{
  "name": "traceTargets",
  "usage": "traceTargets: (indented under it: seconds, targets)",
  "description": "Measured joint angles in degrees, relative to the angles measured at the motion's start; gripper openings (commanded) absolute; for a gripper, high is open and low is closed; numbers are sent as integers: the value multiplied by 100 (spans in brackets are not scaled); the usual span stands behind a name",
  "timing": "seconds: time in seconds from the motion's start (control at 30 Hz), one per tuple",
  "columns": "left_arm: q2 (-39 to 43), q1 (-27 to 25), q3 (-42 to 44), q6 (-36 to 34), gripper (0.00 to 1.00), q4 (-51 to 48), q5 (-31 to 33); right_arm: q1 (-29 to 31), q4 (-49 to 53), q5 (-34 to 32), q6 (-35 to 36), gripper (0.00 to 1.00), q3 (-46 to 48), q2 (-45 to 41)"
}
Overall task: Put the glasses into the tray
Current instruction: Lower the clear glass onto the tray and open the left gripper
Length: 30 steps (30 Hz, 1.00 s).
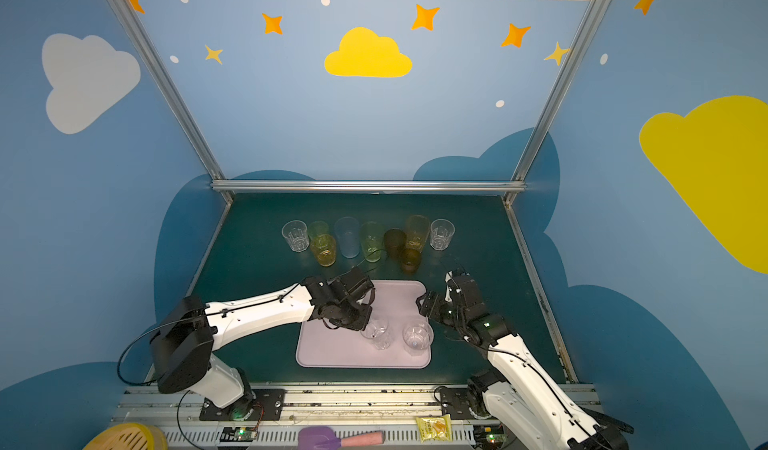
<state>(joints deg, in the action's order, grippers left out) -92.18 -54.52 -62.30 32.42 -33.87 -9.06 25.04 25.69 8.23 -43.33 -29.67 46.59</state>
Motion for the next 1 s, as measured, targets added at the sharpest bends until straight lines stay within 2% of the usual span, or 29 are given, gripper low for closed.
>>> traceTargets:
  seconds: [0.7, 0.73, 0.77, 0.8, 0.83, 1.0]
  targets:
    - [-140, -284, -212, 52, 5, -186, 81, -57, -22, 2, -35, 81, 28, 31]
    - [-157, -299, -240, 61, 11, -205, 83, -59, -22, 2, -35, 81, 35, 28]
    - [-168, -310, -254, 66, 31, -208, 92, -59, -22, 2, -35, 81, 42, 28]
    - [-181, -326, -267, 66, 43, -225, 103, -63, -22, 2, -35, 81, 46, 28]
    - [-195, -339, -273, 68, 47, -251, 127, -68, -24, 2, -35, 81, 48, 28]
    - [-343, -374, -348, 90, 52, -431, 223, -90, -22, 15, -35, 81, 68, 17]
